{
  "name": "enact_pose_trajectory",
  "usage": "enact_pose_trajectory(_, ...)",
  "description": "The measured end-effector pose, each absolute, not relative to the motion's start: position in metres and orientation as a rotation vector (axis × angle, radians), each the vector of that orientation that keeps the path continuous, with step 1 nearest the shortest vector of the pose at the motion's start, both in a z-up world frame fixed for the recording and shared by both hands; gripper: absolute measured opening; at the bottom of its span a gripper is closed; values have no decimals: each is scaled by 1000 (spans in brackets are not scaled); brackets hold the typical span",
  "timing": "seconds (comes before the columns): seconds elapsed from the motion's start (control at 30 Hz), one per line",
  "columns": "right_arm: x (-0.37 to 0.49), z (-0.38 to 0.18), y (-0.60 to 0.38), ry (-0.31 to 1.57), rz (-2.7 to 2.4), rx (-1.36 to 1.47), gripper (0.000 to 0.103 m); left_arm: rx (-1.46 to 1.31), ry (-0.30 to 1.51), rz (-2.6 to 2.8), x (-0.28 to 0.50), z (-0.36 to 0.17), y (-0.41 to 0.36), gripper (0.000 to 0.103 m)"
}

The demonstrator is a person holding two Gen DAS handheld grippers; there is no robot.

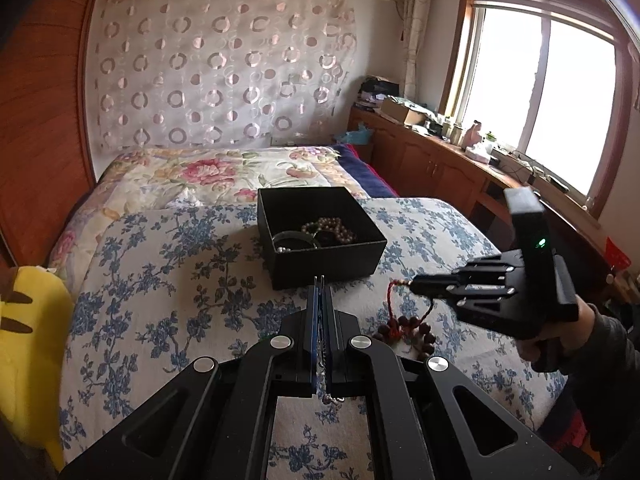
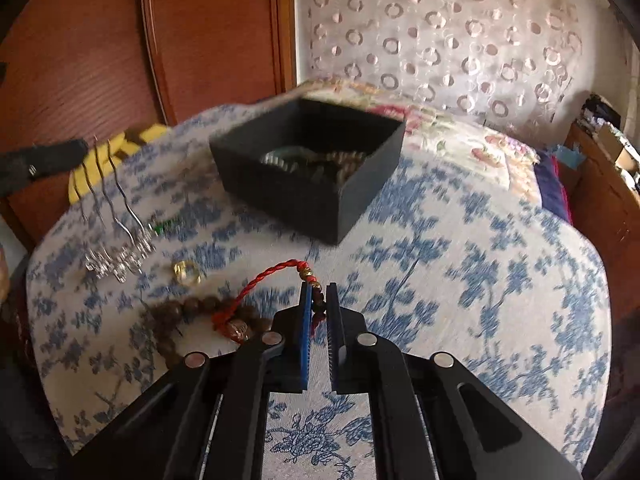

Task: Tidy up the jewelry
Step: 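Grasp the red cord bracelet with the right gripper while the left holds the hair pin, then carry both held items over the black box and open both grippers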

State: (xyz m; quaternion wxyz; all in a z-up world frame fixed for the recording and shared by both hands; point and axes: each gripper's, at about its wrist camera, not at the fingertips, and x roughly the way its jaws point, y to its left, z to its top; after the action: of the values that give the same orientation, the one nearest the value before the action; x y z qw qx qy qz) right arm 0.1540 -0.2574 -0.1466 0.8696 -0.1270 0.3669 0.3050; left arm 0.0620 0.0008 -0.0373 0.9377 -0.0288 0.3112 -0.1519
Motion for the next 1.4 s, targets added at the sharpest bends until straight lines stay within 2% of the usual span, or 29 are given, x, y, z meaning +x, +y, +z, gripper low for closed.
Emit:
enact_pose_trajectory(0.33, 162, -95, -262, 640, 652, -235, 8, -42, 598, -303, 88, -20, -1, 1)
enact_pose_trajectory(0.6, 191, -77, -252, 604, 682, -187, 8, -38, 589, -298, 112, -9, -2, 1)
enact_pose_trajectory(0.83, 226, -81, -236, 605, 698, -166, 8, -45, 565, -295, 132, 5, 0, 1)
enact_pose_trajectory(1.13, 247, -113, -224, 669, 734, -148, 9, -44, 559, -302, 170, 12, -5, 1)
enact_pose_trajectory(1.17, 247, -114, -224, 671, 735, -148, 9, -42, 563, -302, 175, 11, -6, 1)
enact_pose_trajectory(1.2, 248, -115, -225, 673, 736, -145, 16, -41, 566, -302, 179, 10, -7, 1)
enact_pose_trajectory(1.23, 248, -116, -226, 675, 738, -139, 28, -41, 572, -302, 185, 8, -8, 1)
enact_pose_trajectory(1.4, 247, -108, -239, 637, 714, -94, 31, -38, 592, -307, 205, -1, -14, 1)
